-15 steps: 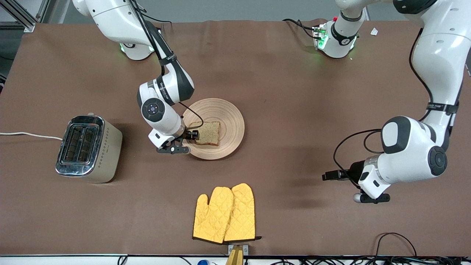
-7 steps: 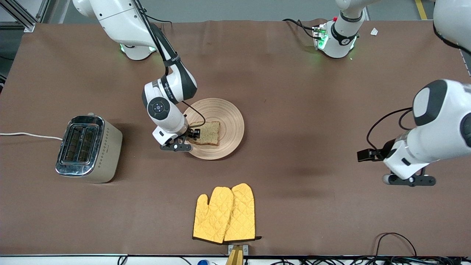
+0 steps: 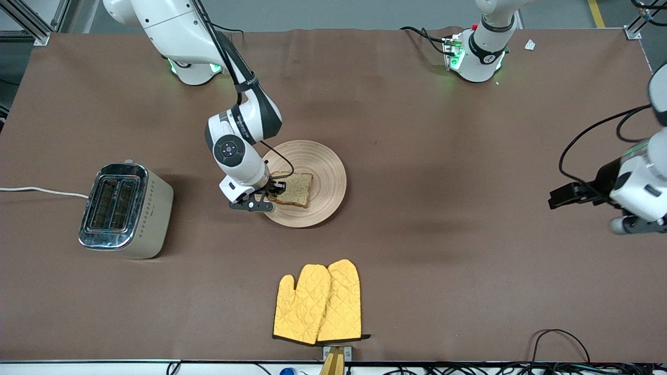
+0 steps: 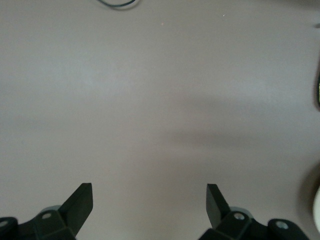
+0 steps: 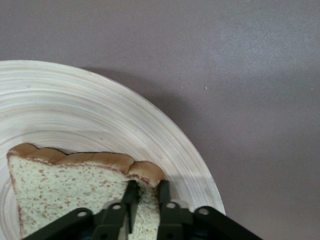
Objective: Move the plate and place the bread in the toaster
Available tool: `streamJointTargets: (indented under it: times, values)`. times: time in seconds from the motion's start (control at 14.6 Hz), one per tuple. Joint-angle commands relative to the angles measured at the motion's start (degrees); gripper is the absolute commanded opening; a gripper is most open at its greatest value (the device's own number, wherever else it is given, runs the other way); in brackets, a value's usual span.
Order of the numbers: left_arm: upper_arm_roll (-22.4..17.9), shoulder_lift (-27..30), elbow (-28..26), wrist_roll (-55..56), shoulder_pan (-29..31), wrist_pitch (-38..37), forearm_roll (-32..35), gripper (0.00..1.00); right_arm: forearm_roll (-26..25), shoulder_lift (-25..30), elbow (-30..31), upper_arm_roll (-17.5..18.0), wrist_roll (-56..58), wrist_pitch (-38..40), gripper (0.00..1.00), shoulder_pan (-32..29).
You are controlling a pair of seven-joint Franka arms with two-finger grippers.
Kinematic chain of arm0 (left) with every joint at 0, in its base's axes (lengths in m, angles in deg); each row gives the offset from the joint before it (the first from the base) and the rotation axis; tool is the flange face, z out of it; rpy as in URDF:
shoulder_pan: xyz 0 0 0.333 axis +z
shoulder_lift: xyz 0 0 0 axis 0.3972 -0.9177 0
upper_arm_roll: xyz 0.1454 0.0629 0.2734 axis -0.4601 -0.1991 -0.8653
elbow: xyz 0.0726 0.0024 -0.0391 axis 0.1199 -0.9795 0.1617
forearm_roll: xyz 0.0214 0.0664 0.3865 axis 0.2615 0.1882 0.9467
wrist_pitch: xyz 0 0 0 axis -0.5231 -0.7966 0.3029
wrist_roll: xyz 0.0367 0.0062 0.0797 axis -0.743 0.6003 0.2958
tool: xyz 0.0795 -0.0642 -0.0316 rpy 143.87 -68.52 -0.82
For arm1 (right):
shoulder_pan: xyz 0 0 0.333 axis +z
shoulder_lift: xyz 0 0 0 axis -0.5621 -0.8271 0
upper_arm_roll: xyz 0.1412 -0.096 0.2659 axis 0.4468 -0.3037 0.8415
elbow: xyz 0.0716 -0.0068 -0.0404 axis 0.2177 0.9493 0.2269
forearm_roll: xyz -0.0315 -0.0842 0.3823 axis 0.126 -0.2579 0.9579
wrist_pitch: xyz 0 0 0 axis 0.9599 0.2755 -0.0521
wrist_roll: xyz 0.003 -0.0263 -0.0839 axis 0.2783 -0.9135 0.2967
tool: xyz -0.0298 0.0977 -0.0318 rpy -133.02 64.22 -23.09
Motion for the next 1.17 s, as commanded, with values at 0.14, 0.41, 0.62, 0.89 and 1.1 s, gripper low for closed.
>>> streamJointTargets:
  times: [0.14,0.41,0.62,0.89,1.1]
  values:
    - [-10.2,7.9,-2.5,-1.1,-5.0,-5.8,-5.7,1.00,0.2,2.3,-0.5,-1.0,-0.9,4.2,0.00,1.3]
    - [-15.4,16.1,-8.7,-1.1,-9.3,-6.1,-5.6,1.00,-4.3,6.2,-9.6,-5.0,-0.8,21.0,0.00,1.2]
    - [-15.7,21.7,-14.3,-0.4,-11.8,-6.1,-5.6,1.00,-15.6,5.8,-23.1,-6.2,-0.2,39.3,0.00,-0.2]
    - [-18.2,25.4,-18.9,-0.4,-17.6,-6.0,-5.3,1.00,-31.6,5.5,-30.4,-6.3,11.3,50.6,0.00,-3.8]
    - [-20.8,26.2,-19.7,-0.4,-21.4,-6.0,-4.8,1.00,-43.0,5.3,-31.9,-6.2,19.7,54.6,0.00,-6.9]
